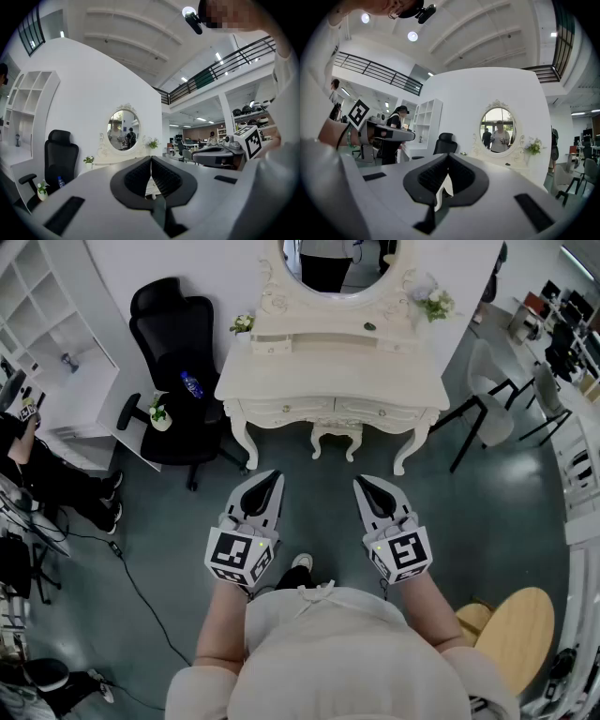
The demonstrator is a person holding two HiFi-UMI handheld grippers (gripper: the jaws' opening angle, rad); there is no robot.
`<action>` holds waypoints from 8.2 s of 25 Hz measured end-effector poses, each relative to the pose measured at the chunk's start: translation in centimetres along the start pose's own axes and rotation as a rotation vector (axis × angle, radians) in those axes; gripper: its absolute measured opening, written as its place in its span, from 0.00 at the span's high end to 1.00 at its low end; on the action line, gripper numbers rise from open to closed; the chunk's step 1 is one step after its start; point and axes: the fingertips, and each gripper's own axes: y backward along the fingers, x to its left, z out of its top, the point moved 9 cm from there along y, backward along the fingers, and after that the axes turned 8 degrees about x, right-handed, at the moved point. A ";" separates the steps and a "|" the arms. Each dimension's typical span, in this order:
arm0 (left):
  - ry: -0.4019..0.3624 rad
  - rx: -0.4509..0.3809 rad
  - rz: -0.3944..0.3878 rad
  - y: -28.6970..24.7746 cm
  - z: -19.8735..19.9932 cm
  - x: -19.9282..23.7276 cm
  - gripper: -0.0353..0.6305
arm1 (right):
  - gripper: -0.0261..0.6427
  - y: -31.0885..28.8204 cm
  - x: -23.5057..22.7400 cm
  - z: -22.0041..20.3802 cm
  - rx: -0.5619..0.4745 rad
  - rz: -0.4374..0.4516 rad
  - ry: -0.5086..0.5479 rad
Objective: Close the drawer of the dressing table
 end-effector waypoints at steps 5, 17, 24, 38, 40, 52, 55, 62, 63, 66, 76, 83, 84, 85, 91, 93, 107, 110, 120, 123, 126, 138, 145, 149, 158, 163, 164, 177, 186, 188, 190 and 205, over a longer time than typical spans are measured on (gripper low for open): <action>0.009 0.004 0.007 0.6 -0.1 -0.4 0.92 | 0.96 0.6 0.3 0.1 -0.003 0.004 -0.003; 0.094 -0.087 0.035 1.8 -0.5 -1.5 0.91 | 0.95 1.4 0.3 -0.8 -0.044 0.020 -0.031; 0.057 -0.035 0.074 -0.7 -2.0 1.2 0.47 | 0.95 -1.5 -1.1 -1.5 -0.037 -0.017 -0.045; 0.111 0.002 0.049 -11.6 -2.3 17.6 0.47 | 0.95 -19.3 -4.9 -0.2 0.029 -0.095 -0.053; 0.117 0.011 0.036 -13.4 -2.2 20.5 0.47 | 0.95 -22.4 -5.3 0.1 0.044 -0.107 -0.069; 0.132 0.046 0.003 -19.0 -2.5 32.6 0.47 | 0.95 -36.1 -5.5 1.4 0.095 -0.108 -0.091; 0.140 0.064 0.007 -20.1 -3.0 33.9 0.47 | 0.95 -38.0 -5.9 1.0 0.118 -0.095 -0.096; 0.148 0.107 0.028 -24.4 -4.0 36.0 0.47 | 0.95 -42.6 -9.2 -0.1 0.134 -0.061 -0.122; 0.146 0.111 0.033 -25.2 -4.0 36.1 0.47 | 0.95 -43.3 -10.0 -0.3 0.134 -0.054 -0.123; 0.137 0.129 0.055 -28.0 -3.7 37.0 0.47 | 0.95 -46.0 -12.5 -0.5 0.132 -0.026 -0.125; 0.155 0.220 0.095 -40.8 -4.2 40.0 0.47 | 0.95 -55.4 -22.1 -1.5 0.131 0.066 -0.120; 0.162 0.349 0.130 -47.1 -8.2 40.8 0.47 | 0.95 -59.4 -26.2 -4.5 0.183 0.130 -0.134; 0.163 0.361 0.140 -47.7 -8.8 41.0 0.47 | 0.95 -59.9 -26.6 -5.0 0.191 0.139 -0.133; 0.165 0.371 0.147 -48.4 -9.4 41.3 0.47 | 0.95 -60.5 -27.0 -5.4 0.196 0.147 -0.132; 0.207 0.430 0.179 -51.8 -13.1 42.9 0.47 | 0.95 -63.6 -28.3 -8.0 0.218 0.182 -0.101; 0.218 0.455 0.189 -52.7 -14.3 43.2 0.47 | 0.95 -64.5 -28.5 -8.9 0.229 0.190 -0.106; 0.211 0.554 0.259 -57.2 -19.0 44.6 0.63 | 0.95 -68.3 -29.5 -13.0 0.304 0.188 -0.140; 0.191 0.572 0.277 -57.4 -19.0 44.4 0.75 | 0.95 -68.5 -29.6 -13.1 0.300 0.197 -0.145; 0.203 0.590 0.252 -57.6 -18.9 44.8 0.79 | 0.95 -68.8 -30.4 -13.3 0.300 0.193 -0.154; 0.209 0.590 0.242 -57.7 -18.9 45.0 0.79 | 0.95 -68.9 -30.6 -13.3 0.298 0.195 -0.148; 0.204 0.591 0.227 -58.3 -18.8 45.1 0.79 | 0.95 -69.2 -31.0 -13.4 0.296 0.192 -0.148; 0.211 0.593 0.209 -60.9 -18.0 47.2 0.79 | 0.95 -70.2 -32.3 -13.1 0.295 0.202 -0.137; 0.216 0.594 0.202 -61.9 -17.8 47.9 0.79 | 0.95 -70.4 -32.6 -13.0 0.300 0.212 -0.129; 0.219 0.600 0.207 -62.6 -17.6 48.1 0.79 | 0.95 -70.7 -33.0 -12.9 0.304 0.198 -0.144; 0.222 0.599 0.214 -63.5 -17.5 48.5 0.79 | 0.95 -70.6 -33.4 -12.9 0.298 0.184 -0.146; 0.231 0.587 0.227 -63.5 -17.6 48.3 0.79 | 0.95 -70.0 -33.5 -12.5 0.297 0.166 -0.153; 0.231 0.588 0.229 -63.5 -17.6 48.3 0.79 | 0.95 -69.8 -33.5 -12.5 0.297 0.164 -0.153; 0.281 0.527 0.161 -62.1 -17.6 47.4 0.59 | 0.95 -68.1 -32.5 -11.3 0.292 0.134 -0.153; 0.178 0.448 0.097 -58.7 -13.1 46.1 0.59 | 0.95 -66.1 -30.9 -8.4 0.239 0.072 -0.140; 0.158 0.424 0.086 -57.8 -11.7 45.9 0.59 | 0.95 -65.4 -30.4 -7.5 0.230 0.063 -0.125; 0.134 0.399 0.071 -56.8 -10.2 45.7 0.61 | 0.95 -64.6 -30.1 -6.5 0.219 0.053 -0.112; -0.019 0.159 0.003 -51.9 1.0 44.0 0.88 | 0.95 -60.2 -29.7 -0.1 0.105 -0.042 -0.085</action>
